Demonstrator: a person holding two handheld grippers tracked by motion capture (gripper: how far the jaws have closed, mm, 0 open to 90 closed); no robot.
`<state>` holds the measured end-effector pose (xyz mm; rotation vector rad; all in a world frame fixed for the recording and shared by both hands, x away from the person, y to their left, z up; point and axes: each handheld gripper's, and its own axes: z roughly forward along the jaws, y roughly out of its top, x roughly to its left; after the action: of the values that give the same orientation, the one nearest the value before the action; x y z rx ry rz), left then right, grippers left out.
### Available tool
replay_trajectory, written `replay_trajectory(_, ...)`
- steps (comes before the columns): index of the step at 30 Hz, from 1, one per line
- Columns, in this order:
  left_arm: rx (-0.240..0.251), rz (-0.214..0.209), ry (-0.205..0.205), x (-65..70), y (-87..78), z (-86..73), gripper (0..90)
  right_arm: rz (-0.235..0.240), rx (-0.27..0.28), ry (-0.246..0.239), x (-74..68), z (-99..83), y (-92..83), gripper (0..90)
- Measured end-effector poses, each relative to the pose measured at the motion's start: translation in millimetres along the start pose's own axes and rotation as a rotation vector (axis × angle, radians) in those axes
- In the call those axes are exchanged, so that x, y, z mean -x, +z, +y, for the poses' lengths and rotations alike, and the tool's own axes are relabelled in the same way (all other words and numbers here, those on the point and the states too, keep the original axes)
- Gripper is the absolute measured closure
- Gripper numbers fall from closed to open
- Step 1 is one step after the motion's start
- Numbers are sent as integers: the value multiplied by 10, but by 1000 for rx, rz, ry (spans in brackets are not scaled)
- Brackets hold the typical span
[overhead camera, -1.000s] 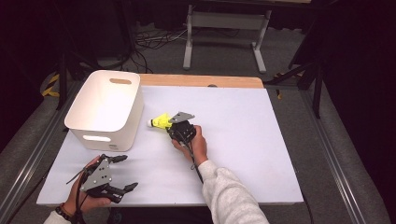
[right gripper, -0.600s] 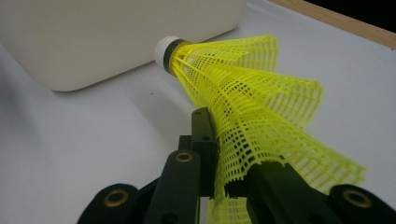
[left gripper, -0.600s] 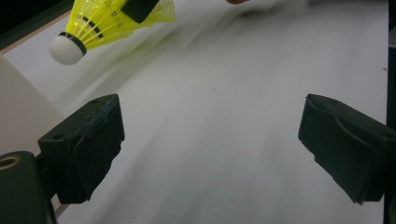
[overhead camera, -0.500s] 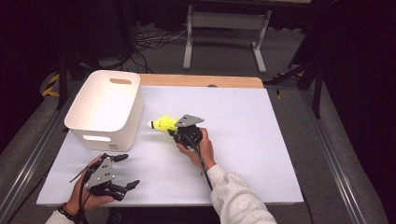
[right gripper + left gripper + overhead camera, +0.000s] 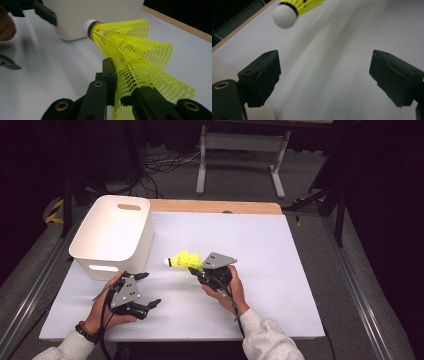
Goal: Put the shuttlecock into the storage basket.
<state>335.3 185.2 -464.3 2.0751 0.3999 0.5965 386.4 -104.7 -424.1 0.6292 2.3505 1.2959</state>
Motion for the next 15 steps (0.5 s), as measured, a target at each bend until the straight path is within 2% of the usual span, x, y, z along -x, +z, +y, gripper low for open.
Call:
replay_trajectory(3, 18, -33, -13, -62, 109, 82, 117, 10, -6, -25, -46, -6, -65, 854)
replay_trajectory(7, 25, -64, 5, -79, 260, 180, 136, 40, -4, -44, -115, -20, -153, 854)
replay_trajectory(12, 20, -63, 26, -59, 361, 267, 223, 77, -29, -74, -224, -49, -173, 852)
replay_trajectory(15, 9, -73, 19, -59, 395, 281, 284, 83, -43, -95, -277, -54, -154, 850)
